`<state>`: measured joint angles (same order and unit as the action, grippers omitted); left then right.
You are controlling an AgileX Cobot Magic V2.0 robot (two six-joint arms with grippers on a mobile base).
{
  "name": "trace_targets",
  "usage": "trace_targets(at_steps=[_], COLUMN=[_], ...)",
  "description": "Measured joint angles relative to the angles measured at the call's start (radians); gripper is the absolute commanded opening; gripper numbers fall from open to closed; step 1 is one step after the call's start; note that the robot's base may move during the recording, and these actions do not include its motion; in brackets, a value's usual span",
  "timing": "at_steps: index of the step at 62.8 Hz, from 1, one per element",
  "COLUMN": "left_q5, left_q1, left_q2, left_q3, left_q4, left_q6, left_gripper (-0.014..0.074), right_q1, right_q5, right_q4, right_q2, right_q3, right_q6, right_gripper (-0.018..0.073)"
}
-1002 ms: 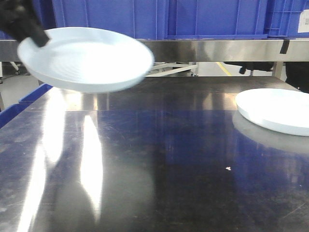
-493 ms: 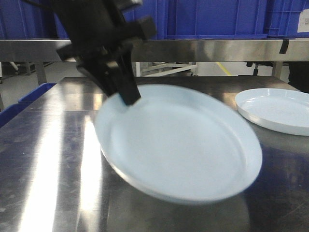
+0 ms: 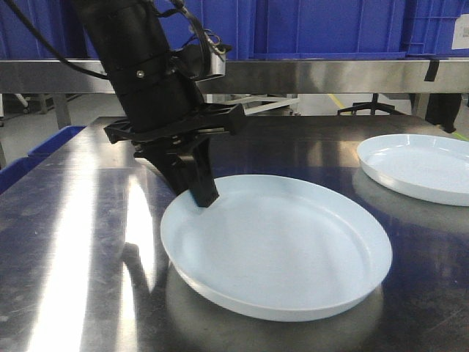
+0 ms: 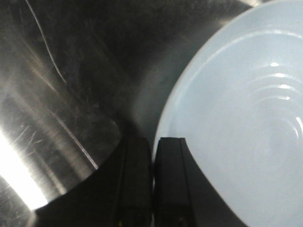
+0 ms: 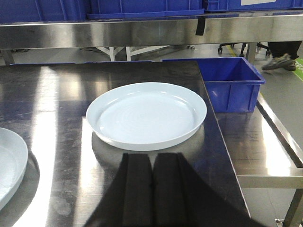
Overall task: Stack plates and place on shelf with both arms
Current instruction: 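Set the plate down on the table, open the left gripper and withdraw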
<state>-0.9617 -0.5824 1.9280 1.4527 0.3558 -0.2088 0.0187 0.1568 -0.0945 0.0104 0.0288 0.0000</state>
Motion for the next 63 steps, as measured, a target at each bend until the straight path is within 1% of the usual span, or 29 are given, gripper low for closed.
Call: trace_targets(at_steps=[7, 16, 23, 33, 40, 44, 53, 59, 63], left_q5=[-0.002, -0.008, -0.016, -0.023, -0.019, -0.017, 0.002, 0.047, 0.082], left_q1=[0.0, 0.0, 0.0, 0.0, 0.002, 0.007, 0.031, 0.065, 0.091], left_q2=[0.0, 0.0, 0.0, -0.027, -0.097, -0.155, -0.302, -0.426, -0.505], left_q3=[0.0, 0.0, 0.0, 0.0, 0.0, 0.0, -0.014, -0.086, -0.15], left_q4=[0.002, 0.002, 0.002, 0.002, -0.02, -0.051, -0.181, -0.243, -0.255], left_q6=[0.001, 0.002, 0.004, 0.004, 0.011, 0.031, 0.104, 0.136, 0.142], left_gripper=[0.0226, 0.037, 0.0421, 0.0422, 0.0419, 0.0407, 0.0337, 0.0276, 0.0238], right_q1=[0.0, 0.0, 0.0, 0.0, 0.0, 0.0, 0.0, 0.0, 0.0], right_q5=[0.0, 0.0, 0.0, 0.0, 0.0, 0.0, 0.0, 0.0, 0.0], right_q4=[0.0, 0.0, 0.0, 0.0, 0.0, 0.0, 0.0, 0.0, 0.0], right_q2=[0.0, 0.0, 0.0, 0.0, 0.0, 0.0, 0.0, 0.0, 0.0], right_q3=[0.0, 0.0, 0.0, 0.0, 0.0, 0.0, 0.0, 0.0, 0.0], right_q6=[0.0, 0.0, 0.0, 0.0, 0.0, 0.0, 0.0, 0.0, 0.0], right_gripper=[0.0057, 0.0057, 0.0057, 0.0057, 0.0057, 0.0057, 0.0057, 0.0057, 0.0057])
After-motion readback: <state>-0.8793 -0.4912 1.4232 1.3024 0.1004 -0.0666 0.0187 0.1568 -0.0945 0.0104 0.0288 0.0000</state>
